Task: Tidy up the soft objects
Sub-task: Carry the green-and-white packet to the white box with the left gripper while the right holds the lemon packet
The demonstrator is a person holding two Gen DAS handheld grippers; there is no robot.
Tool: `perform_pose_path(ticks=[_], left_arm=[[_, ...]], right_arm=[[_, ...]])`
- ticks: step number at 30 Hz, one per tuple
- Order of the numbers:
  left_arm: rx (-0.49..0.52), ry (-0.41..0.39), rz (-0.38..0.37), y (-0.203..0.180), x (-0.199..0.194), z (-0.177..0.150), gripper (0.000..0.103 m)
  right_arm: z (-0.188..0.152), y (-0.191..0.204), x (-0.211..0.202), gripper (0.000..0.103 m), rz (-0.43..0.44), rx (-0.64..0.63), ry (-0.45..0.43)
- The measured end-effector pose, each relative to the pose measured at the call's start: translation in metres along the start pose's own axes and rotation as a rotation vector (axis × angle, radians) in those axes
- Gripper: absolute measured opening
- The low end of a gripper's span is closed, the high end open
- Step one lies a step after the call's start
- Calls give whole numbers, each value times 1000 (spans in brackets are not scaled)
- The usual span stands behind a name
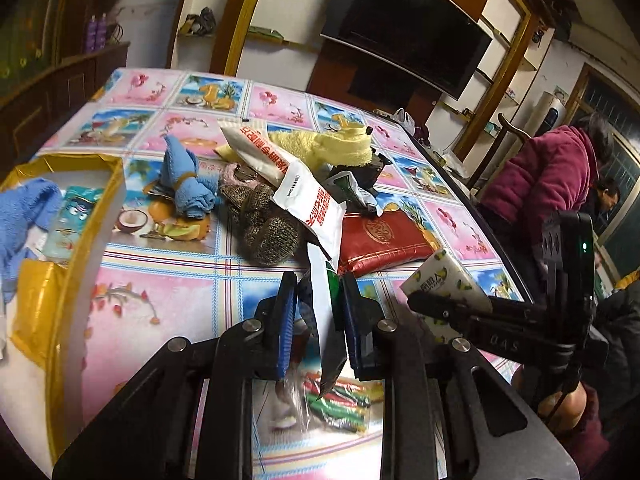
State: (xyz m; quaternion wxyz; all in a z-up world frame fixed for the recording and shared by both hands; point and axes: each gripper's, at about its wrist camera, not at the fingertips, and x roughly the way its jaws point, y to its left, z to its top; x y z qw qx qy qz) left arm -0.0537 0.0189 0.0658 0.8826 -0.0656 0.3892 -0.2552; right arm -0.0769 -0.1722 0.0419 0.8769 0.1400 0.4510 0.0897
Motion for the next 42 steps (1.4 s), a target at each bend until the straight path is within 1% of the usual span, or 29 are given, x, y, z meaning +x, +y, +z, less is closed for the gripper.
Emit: perform_pose_path(ticks=[5,9,18,28,35,42], left_arm=[[33,-37,57,-4,-20,-4,21],[56,-71,131,-1,-37,-9,21],[39,-141,282,25,-71,-17,21],[-51,-182,353,74,-99,-22,21],[-98,-207,408,108,-115,-25,21],[-172,-200,425,151,-120,-30,21]], right_arm=[[-4,10,-12,20,-2,-12,-19],[-6,21,-21,20,-3,-37,-30],[-7,58,-30,20,-8,-109,-41],[0,128,-27,20,-1,-246,-40],[6,178,-8,20,18,-325,-13],[11,229,18,20,59,-401,24]])
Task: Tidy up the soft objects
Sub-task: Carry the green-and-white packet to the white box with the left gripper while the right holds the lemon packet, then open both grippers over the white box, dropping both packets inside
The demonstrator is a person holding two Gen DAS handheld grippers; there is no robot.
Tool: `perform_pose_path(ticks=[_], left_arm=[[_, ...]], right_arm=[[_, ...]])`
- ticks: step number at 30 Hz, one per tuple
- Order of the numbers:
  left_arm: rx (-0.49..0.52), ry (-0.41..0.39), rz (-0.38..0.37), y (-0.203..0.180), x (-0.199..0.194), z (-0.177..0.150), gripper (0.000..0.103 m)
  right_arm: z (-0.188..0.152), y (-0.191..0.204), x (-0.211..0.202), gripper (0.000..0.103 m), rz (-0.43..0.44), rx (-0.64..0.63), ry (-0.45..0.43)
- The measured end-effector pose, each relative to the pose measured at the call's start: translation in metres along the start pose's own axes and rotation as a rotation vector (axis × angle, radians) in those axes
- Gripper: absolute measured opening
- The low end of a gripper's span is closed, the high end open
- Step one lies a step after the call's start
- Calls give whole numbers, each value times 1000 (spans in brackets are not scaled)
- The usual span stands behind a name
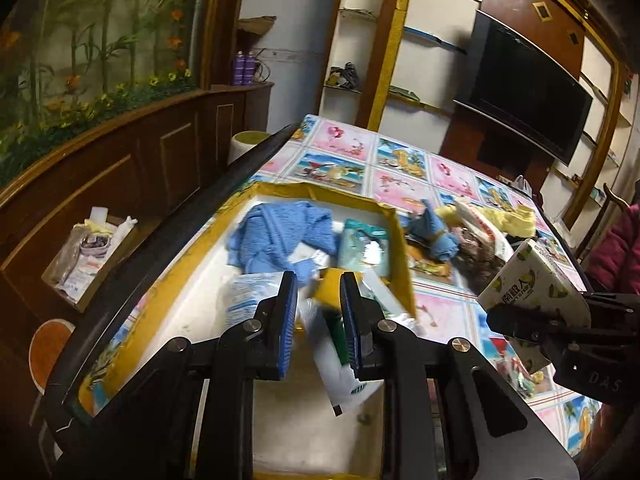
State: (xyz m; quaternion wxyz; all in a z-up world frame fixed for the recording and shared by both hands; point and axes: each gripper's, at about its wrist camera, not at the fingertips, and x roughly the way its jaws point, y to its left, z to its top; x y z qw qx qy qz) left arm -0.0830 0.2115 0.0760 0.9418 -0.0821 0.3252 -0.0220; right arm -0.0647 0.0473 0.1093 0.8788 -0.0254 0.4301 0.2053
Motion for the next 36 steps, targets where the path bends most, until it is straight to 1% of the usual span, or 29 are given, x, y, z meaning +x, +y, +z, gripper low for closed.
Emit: perform_pose_path(ticks=[4,8,12,17,19,21,24,27,29,32,34,36], left_arm=[[-53,20,15,25,11,0,21],[-114,46,41,50,24,-3,21],[-198,68,28,73,31,-7,21],[-260,44,-3,87,24,-7,22],[-272,29,0,90,19,-4,29],[-268,14,26,92,14,-2,44],[-271,-28,53,95,1,0,54],[-273,-62,82,98,-9,3,62],[-281,-81,93,103,-14,4,62],[-301,-86,98,110,-17,5,62],[-313,-84,98,114,-19,4,62],[-316,-82,94,115,-20,3,62]], right_arm=[[11,23,18,20,40,-30,19],[18,44,37,20,57,-61,47],[22,58,54,20,62,-85,80],[29,62,72,20,69,-78,107],[33,64,78,20,93,-57,119],[35,66,82,20,127,-45,130],[38,78,90,20,199,-50,153],[37,94,99,21,247,-76,188],[34,103,105,23,275,-85,216],[30,111,112,23,309,-83,255],[29,112,111,29,304,-85,254],[30,111,105,33,286,-89,232]])
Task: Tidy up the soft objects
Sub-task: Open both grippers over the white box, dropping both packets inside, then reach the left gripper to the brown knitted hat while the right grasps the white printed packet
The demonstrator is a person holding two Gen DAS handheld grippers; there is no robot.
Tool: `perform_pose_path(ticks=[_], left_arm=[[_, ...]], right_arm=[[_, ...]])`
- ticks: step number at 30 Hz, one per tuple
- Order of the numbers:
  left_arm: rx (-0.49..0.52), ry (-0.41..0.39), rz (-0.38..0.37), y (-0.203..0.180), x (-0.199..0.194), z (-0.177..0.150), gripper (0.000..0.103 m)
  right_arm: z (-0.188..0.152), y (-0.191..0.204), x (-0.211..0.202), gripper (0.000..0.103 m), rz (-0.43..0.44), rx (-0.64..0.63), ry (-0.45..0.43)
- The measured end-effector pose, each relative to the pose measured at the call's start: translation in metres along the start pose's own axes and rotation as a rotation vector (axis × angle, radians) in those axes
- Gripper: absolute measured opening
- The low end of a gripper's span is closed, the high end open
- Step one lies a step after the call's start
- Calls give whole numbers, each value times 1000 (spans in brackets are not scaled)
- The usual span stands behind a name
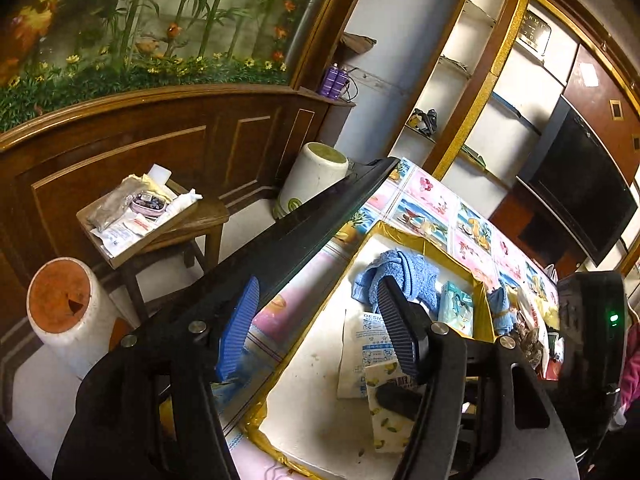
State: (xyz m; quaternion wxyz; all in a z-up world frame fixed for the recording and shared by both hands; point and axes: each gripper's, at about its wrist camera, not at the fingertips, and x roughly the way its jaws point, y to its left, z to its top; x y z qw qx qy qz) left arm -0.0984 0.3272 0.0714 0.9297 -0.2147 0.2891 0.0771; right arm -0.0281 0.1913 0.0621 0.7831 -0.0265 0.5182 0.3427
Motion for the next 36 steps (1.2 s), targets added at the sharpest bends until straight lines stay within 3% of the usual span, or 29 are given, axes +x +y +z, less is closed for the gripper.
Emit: perform_pose_path(ticks=[3,6,11,18,24,30,36], left_arm=[[-3,7,-20,-3,-2,-1,62],[10,11,-32,-9,-5,-2,62],[34,3,-47,-21,-17,-3,62],[116,28,-125,-62,-26,-16,69],[208,122,-209,-114,-20,-38,69],[267,163,-248,-153,-20,-54,69],[302,183,-238,-169,-17,-61,69]], right_arm=[[-2,-6,-13,40,-18,14,-34],[-10,-14,-24,41,-30,35,-58],[-34,-48,-70,41,-121,75,-136],[-89,-142,-152,50,-316,294,-244],[-130,-212,-192,50,-438,466,-299],[-111,-234,-177,50,-436,442,-276],[-61,-238,-152,50,-458,389,-282]])
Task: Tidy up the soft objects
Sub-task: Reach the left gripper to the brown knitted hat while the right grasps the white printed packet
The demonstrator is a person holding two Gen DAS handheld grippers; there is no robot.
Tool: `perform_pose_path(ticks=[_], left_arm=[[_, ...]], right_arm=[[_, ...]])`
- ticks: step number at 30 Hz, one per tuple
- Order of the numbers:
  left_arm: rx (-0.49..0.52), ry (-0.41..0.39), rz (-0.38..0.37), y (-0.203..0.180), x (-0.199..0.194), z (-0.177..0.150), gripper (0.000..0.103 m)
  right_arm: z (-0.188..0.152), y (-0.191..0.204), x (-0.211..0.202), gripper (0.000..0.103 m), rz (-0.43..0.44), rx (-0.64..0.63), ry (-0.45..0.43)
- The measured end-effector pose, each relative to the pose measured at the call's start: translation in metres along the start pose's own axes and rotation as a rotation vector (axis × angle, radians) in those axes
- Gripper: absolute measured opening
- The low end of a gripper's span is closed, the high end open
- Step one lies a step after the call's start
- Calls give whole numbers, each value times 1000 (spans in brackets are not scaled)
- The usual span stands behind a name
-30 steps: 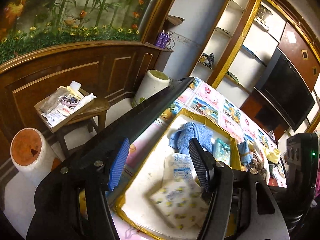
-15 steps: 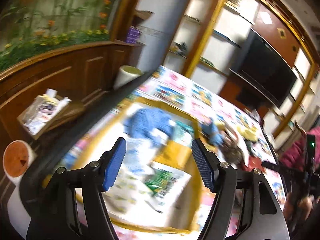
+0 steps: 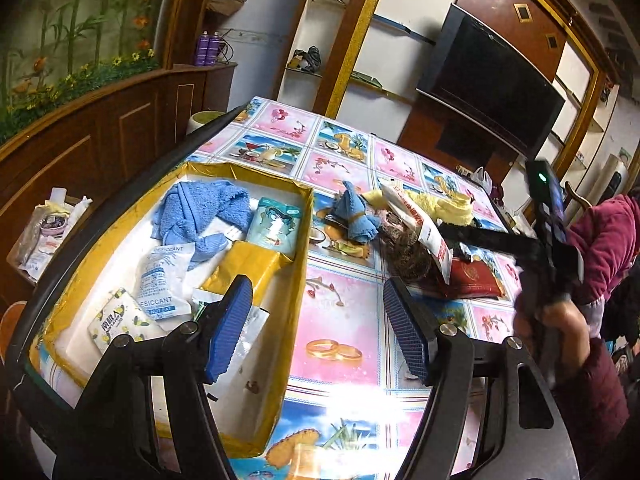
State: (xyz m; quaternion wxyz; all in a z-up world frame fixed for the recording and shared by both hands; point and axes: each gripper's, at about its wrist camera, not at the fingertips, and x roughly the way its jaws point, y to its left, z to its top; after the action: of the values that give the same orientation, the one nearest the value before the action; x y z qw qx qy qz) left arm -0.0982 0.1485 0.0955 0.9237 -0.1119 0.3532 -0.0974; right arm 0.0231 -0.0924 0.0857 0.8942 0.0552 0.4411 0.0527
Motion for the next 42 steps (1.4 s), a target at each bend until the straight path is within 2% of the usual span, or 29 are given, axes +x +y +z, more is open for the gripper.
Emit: perform_pose_path(ticks=[3,5,7,10,15,17,20,22,26,27,28,30,35,39,41,42], left_arm=[[7,21,-5,-4,6,-1,69],[16,28,-9,-6,8,-2,69],[25,30,-14,-6,10,-2,69],[31,38,-19,-5,16,-2,69],[21,65,-34,-5,25,-4,69],[18,74,-38,-5,28,-4,69],[16,84,-48,-7,31,-4,69],[19,87,-52,-9,32,-4,69],[22,98,-63,-14,36,-6,69],[19,103,-69,-15,38,-6,69],[11,113,-80,-15,40,-7,69],[-16,136,-118,-16,46,-7,69],[-106,213,-213,-14,69,-6,69],[-125,230,-212,-18,82,-1,69],[-114,234,-211,-24,87,2,69],[-106,236,-209,-26,88,2,69]], right_arm=[[16,22,26,50,-64,-85,21],[23,31,48,49,-114,-122,71],[21,33,63,44,-136,-123,125],[13,33,61,36,-21,-98,198],[-21,47,48,34,119,-166,343],[-27,44,32,35,151,-168,313],[-28,32,5,36,148,-137,232],[-33,24,-11,42,122,-135,189],[-46,10,-25,44,125,-59,185],[-48,7,-25,49,124,-40,182],[-49,4,-22,58,120,-18,178],[-53,-1,-21,66,109,0,161],[-64,16,-4,67,69,-125,172],[-70,29,7,67,-5,-206,147],[-71,33,10,66,-9,-221,138],[-72,32,11,59,-4,-223,141]])
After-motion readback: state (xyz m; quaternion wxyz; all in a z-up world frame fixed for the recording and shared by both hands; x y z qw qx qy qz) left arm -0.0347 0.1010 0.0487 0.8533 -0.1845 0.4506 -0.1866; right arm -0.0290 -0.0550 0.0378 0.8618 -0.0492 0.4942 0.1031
